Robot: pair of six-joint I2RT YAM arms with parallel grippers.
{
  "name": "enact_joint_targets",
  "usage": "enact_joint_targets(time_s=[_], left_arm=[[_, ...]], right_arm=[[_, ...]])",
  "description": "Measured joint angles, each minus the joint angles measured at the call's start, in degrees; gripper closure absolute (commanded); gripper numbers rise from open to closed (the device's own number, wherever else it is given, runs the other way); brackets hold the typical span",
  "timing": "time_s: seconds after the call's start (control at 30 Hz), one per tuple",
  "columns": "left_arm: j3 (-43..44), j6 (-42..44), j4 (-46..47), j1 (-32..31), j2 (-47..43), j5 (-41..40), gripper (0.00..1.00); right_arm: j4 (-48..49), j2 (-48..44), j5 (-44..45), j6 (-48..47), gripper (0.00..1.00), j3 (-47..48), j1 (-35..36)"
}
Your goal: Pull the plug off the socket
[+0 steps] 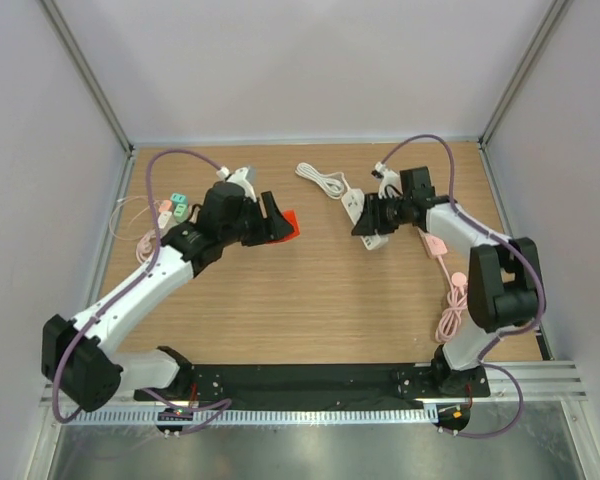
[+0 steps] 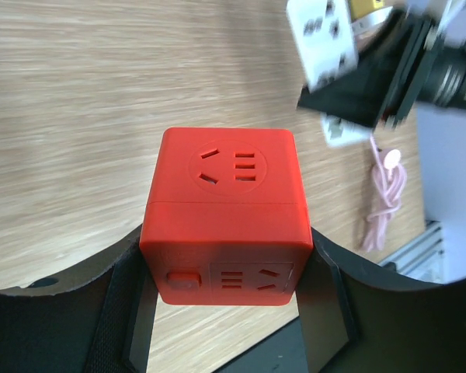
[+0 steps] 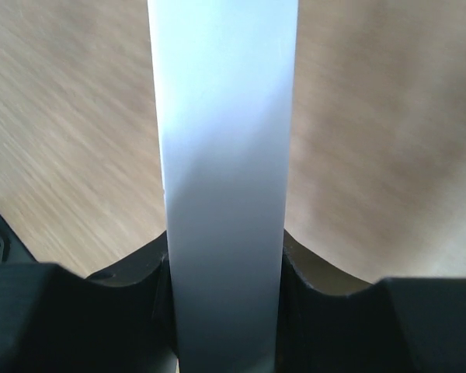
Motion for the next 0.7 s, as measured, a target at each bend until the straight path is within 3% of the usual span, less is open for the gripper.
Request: enact_joint_targets(time_s=[0.23,0.43,0.53,0.7], left_arm=[[-7.2,2.9,-3.6,1.7,-9.8,-3.3,1.0],[-9.7,3.1,-6.1,2.7,-13.3,-4.1,1.0],[-10.1,3.4,-6.6,3.3,-14.4,-5.0,1.0],[-10.6,3.9,-6.7,4.0,-14.6,-5.4,1.0]], right_arm=[[-0.5,23.1,-2.3,1.1,0.97,27.5,-3.0],[-7.6,43.1,-3.4,0.6,0.9,53.4,-4.4],[-11.1,48.7,-3.4,-0.2,0.87,60.9,-4.7],[-13.3,51.7,-2.5,-0.5,0.76,63.9,-5.1]])
